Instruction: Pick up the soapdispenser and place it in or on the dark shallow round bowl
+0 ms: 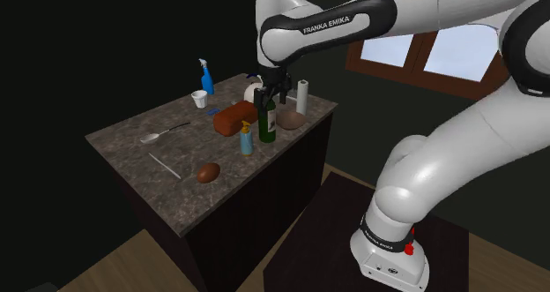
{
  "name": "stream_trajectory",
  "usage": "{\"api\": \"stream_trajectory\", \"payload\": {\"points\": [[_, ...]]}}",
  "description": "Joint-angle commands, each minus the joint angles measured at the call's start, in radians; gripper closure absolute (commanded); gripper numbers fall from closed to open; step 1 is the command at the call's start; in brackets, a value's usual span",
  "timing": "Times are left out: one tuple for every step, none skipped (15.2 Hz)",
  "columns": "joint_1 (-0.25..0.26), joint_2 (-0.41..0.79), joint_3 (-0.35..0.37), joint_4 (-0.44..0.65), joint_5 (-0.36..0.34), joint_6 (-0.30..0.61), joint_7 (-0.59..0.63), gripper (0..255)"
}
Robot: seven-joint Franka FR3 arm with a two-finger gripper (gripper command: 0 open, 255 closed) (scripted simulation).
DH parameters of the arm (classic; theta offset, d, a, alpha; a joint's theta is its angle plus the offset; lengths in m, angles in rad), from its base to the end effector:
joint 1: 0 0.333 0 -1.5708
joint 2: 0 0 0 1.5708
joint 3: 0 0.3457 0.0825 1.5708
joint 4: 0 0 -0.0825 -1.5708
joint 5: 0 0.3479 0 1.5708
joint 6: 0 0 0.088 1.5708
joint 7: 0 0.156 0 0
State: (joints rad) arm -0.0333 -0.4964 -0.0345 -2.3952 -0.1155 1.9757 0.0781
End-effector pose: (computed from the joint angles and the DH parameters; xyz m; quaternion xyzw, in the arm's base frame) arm 0.3621 -0.0383 0.4939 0.9969 -0.0503 0.0388 0.0454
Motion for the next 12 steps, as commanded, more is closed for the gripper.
{"api": "stream_trajectory", "payload": {"points": [[-0.005, 0.078, -0.018, 0.031, -0.001, 0.052, -0.02, 0], [-0.007, 0.115, -0.027, 0.045, 0.0, 0.076, -0.03, 0], [-0.009, 0.152, -0.035, 0.061, 0.002, 0.099, -0.04, 0], [-0.011, 0.189, -0.044, 0.078, 0.005, 0.121, -0.05, 0], [-0.013, 0.227, -0.051, 0.096, 0.008, 0.142, -0.061, 0], [-0.014, 0.265, -0.059, 0.115, 0.013, 0.161, -0.072, 0], [-0.016, 0.303, -0.066, 0.136, 0.018, 0.18, -0.083, 0], [-0.017, 0.341, -0.073, 0.158, 0.025, 0.197, -0.095, 0], [-0.019, 0.38, -0.079, 0.182, 0.032, 0.213, -0.107, 0], [-0.021, 0.418, -0.085, 0.206, 0.04, 0.228, -0.119, 0], [-0.024, 0.457, -0.089, 0.232, 0.049, 0.241, -0.132, 0], [-0.027, 0.496, -0.094, 0.26, 0.059, 0.253, -0.145, 0]]}}
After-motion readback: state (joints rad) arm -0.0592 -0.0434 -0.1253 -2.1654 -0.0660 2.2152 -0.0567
